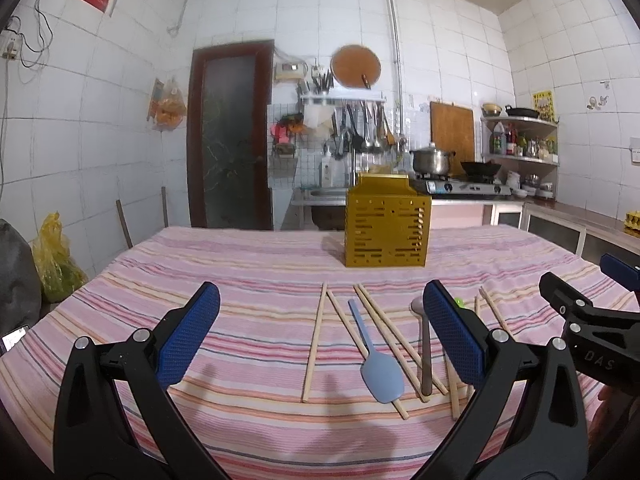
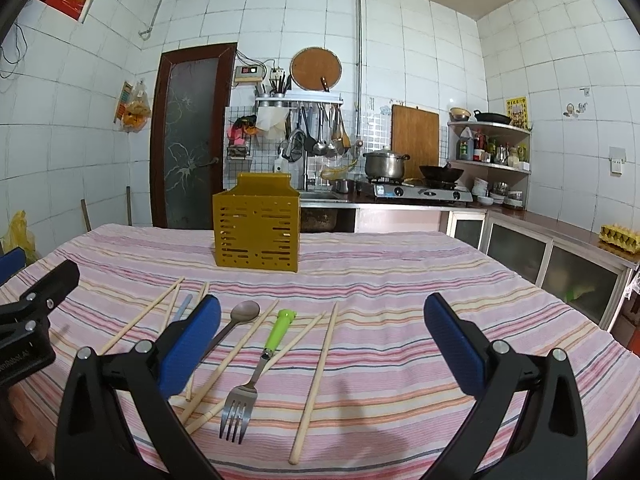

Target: Organize utensils

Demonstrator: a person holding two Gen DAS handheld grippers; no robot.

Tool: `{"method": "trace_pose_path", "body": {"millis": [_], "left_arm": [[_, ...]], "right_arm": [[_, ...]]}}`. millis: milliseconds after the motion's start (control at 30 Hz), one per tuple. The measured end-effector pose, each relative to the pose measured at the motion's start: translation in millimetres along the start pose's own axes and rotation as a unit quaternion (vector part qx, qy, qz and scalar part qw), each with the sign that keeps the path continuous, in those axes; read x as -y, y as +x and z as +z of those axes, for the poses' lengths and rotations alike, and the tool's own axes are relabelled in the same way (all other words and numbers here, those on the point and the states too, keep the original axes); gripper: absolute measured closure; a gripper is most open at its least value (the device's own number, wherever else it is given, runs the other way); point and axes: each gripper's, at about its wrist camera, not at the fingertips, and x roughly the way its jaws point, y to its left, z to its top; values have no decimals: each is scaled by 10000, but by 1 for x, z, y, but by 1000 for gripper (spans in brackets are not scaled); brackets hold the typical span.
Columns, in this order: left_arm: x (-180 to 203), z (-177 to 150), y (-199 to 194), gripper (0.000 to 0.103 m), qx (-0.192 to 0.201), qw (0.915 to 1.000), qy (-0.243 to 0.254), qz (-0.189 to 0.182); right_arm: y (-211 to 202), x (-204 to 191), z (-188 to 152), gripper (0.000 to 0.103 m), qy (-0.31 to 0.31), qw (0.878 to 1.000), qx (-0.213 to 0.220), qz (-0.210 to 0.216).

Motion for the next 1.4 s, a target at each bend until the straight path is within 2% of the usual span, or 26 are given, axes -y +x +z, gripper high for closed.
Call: {"method": "trace_pose_path", "body": {"millis": [133, 233, 300, 400, 533, 633, 767, 867, 1033, 1100, 1267, 1400], "left_arm": [[1, 3, 18, 5, -468, 9987, 88, -161], [-2, 15, 34, 5, -676, 9976, 133, -94], [-6, 23, 50, 5, -820, 9964, 194, -8], [-8, 29, 76, 5, -1086, 9934, 360, -73], [-7, 32, 112, 5, -1381, 9890, 519, -89], [-9, 27, 147, 5, -1817, 9816, 563, -155], [-13, 18, 185, 5, -2166, 9743, 587, -198], [-18, 11, 209, 5, -2503, 9664, 512, -274], [-22, -5, 237, 5, -2954, 9542, 305, -374], [-22, -13, 249, 5, -3196, 9462, 306, -394], [-26, -17, 259, 4, -3397, 9387, 119, -571], [-24, -19, 260, 4, -3400, 9386, 190, -562]], "right_arm": [[10, 5, 2, 4, 130, 9996, -242, 86], [26, 10, 7, 4, 161, 9989, -430, 64], [41, 12, 12, 4, 163, 9977, -664, -25], [70, 16, 17, 4, 186, 9931, -1148, -136], [106, 18, 21, 4, 19, 9866, -1584, -388], [133, 21, 17, 4, 33, 9804, -1919, -448], [165, 26, 5, 4, 98, 9697, -2371, -581], [179, 27, -6, 4, 60, 9615, -2644, -741], [195, 37, -18, 4, 350, 9486, -3062, -722], [202, 37, -21, 4, 394, 9435, -3214, -699], [206, 39, -25, 3, 532, 9375, -3380, -628], [207, 38, -30, 3, 626, 9372, -3382, -577]]}}
